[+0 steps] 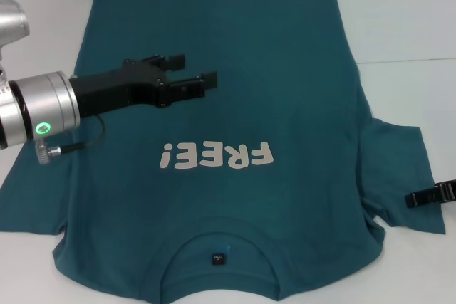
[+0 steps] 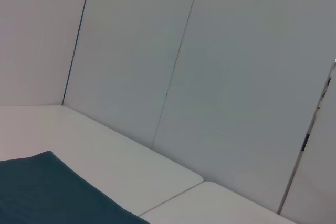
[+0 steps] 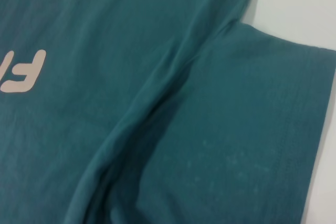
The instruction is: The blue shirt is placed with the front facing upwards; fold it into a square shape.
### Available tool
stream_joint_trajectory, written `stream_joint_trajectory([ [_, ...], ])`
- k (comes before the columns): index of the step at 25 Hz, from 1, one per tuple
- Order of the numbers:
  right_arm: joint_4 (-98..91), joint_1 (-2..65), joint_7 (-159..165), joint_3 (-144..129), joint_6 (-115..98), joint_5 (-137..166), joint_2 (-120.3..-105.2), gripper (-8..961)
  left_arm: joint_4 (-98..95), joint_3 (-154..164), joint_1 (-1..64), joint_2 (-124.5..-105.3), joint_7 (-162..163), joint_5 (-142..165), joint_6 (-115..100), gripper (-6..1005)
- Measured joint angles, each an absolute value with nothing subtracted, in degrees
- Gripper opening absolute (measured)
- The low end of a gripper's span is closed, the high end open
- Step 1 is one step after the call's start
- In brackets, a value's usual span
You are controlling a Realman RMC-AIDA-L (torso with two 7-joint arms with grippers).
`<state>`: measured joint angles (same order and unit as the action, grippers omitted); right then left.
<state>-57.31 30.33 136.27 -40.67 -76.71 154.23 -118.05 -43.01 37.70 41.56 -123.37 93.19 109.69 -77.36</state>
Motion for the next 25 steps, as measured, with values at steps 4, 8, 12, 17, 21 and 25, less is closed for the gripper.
stream_joint_trajectory([
  [4, -57.21, 30.67, 136.18, -40.69, -76.64, 154.88, -118.33, 780, -43.08, 37.70, 41.57, -123.32, 93.19, 109.69, -77.34, 874],
  [8, -56.60, 31.04, 136.34, -40.68, -76.12, 155.45, -118.38, 757, -43.08, 37.70, 41.63, -123.30, 93.19, 109.69, -77.34, 874],
  [12, -55.39, 31.58, 136.48, -40.63, -75.88, 155.55, -118.09, 734, -43.08, 37.70, 41.68, -123.30, 93.19, 109.69, -77.34, 874],
  [17, -54.64, 31.82, 136.60, -40.61, -75.81, 155.52, -117.95, 690, -43.02, 37.70, 41.68, -123.31, 93.10, 109.69, -77.34, 875],
  [21, -54.49, 31.85, 136.76, -40.63, -75.81, 155.51, -117.92, 637, -43.06, 37.70, 41.63, -123.38, 93.07, 109.69, -77.34, 875],
  [25, -54.39, 31.95, 136.81, -40.64, -75.82, 155.58, -117.94, 591, -43.13, 37.70, 41.46, -123.46, 93.08, 109.68, -77.34, 875],
])
